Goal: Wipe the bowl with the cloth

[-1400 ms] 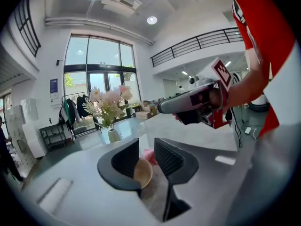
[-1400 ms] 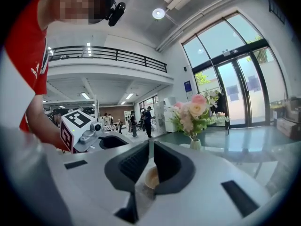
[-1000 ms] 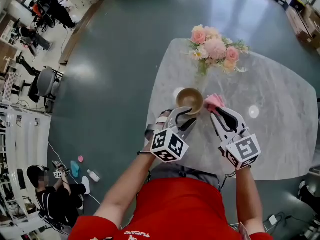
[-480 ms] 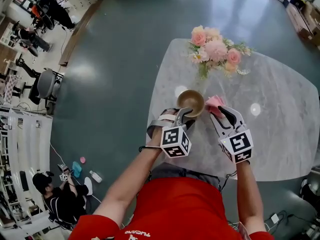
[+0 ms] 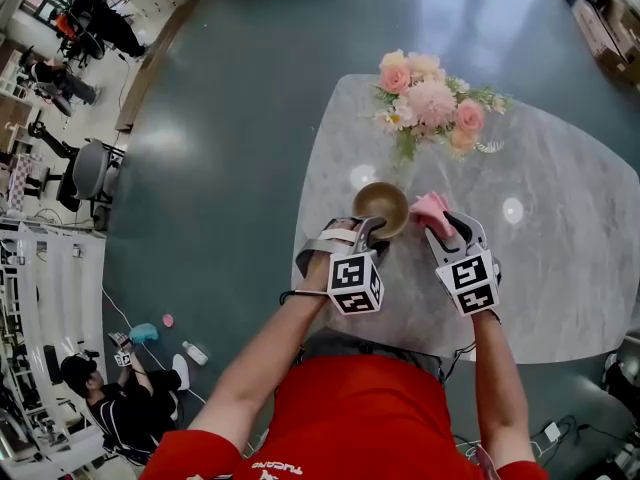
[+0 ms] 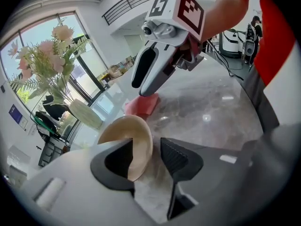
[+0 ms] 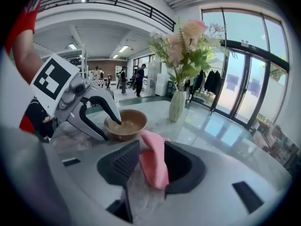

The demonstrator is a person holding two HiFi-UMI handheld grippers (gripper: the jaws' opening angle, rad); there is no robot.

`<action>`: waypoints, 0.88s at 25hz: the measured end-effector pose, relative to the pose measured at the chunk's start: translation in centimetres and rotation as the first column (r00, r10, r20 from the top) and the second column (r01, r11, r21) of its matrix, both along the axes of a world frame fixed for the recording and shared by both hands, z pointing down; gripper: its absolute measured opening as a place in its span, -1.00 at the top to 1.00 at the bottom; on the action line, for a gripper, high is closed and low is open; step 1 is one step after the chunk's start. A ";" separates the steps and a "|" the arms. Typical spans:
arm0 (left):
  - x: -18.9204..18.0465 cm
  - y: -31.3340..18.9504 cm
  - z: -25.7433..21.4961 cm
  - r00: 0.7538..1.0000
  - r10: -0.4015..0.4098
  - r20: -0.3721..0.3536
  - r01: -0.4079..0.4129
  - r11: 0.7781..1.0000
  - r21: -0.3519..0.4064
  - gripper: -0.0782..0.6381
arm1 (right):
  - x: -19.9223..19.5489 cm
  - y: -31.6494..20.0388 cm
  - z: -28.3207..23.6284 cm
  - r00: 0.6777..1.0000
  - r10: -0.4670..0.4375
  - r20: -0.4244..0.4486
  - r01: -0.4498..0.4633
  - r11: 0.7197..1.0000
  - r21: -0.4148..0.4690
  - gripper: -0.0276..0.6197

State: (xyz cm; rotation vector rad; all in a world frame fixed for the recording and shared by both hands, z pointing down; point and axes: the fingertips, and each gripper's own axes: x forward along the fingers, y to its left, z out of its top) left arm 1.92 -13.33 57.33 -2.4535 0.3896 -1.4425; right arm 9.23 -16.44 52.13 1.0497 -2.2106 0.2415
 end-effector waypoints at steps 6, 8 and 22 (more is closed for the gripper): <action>0.0 -0.5 0.5 1.000 0.002 0.015 -0.002 1.000 0.006 0.32 | 0.6 -0.6 2.4 0.998 -0.012 -0.068 0.008 0.998 -0.057 0.48; 0.0 -0.6 0.7 1.000 0.002 0.021 -0.002 1.000 0.000 0.32 | 0.6 -0.9 2.7 0.996 -0.019 -0.084 0.014 0.998 -0.064 0.48; -0.5 -1.0 1.0 0.999 0.010 0.037 -0.010 1.000 0.003 0.51 | 0.4 -1.9 4.0 0.995 -0.021 -0.100 0.012 0.995 -0.096 0.48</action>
